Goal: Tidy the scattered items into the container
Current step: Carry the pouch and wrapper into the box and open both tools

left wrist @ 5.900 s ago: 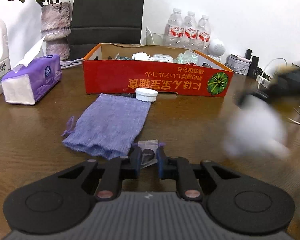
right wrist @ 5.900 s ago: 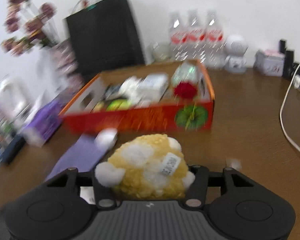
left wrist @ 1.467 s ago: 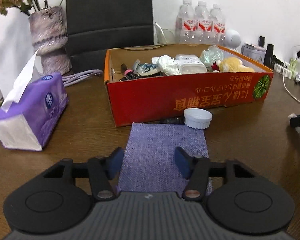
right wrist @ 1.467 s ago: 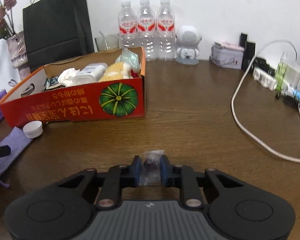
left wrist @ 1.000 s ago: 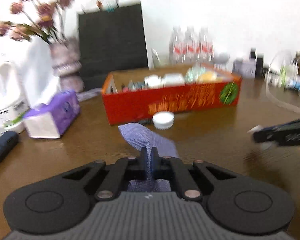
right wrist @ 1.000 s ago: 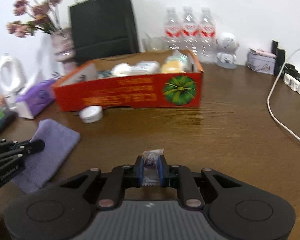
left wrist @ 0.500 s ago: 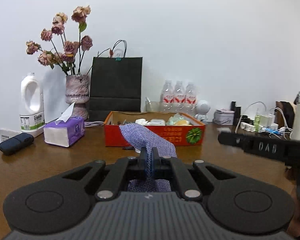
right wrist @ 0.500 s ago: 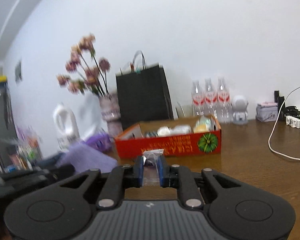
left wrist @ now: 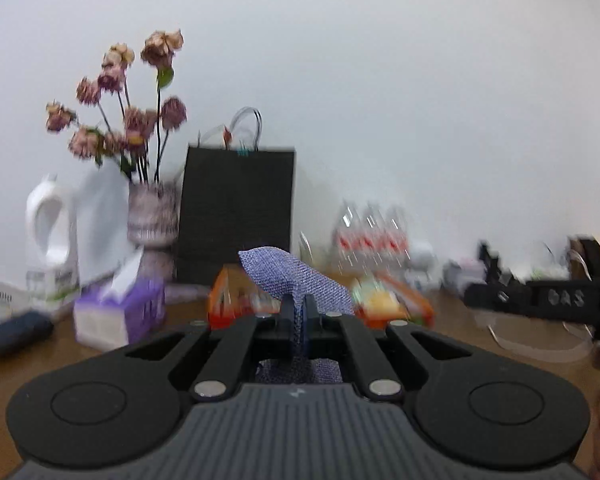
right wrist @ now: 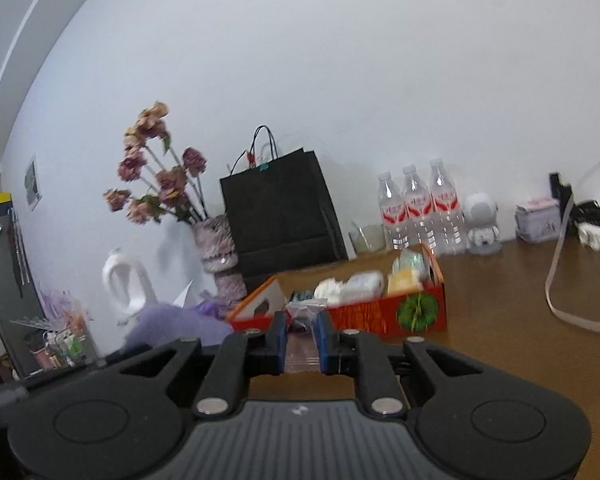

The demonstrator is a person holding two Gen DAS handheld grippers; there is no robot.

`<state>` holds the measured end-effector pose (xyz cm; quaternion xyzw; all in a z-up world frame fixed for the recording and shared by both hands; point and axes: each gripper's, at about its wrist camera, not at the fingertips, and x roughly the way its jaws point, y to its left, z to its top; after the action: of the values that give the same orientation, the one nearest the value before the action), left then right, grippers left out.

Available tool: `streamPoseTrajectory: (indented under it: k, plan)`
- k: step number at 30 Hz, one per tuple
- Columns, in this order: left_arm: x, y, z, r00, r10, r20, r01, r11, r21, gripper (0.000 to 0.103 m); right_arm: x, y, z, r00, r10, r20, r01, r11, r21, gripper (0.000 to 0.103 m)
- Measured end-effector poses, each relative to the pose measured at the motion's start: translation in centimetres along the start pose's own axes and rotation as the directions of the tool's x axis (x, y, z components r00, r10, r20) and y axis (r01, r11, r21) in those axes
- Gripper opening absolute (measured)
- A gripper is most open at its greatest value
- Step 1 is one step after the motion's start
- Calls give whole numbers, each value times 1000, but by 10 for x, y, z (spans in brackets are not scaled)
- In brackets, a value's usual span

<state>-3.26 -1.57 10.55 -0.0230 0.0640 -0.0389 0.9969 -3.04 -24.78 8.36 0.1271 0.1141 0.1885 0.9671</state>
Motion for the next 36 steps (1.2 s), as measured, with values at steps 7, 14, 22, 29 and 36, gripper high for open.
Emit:
streamPoseTrajectory:
  k: [7,14,22,29,36]
  plan:
    - [192,23,63,976,-98,-195,76,990,-115,5,156,-45,90,987,-20,-158,25,999,26,15]
    - [340,44,22,875,16,-483,-68,994,-90,5,324,-74,84,826,-170,-537,137,985,-102,15]
    - [356,52,9,820,-14,-573,-38,996,-78,67,383,-99,51,653,-145,-743,139,988,-70,47]
    - [365,60,41,705,-103,-702,-4,989,-149,97,381,-98,82,660,-46,-750,159,984,80,77]
    - [346,62,27,634,-106,-766,8,991,-130,103,364,-98,72,582,-41,-812,165,984,68,93]
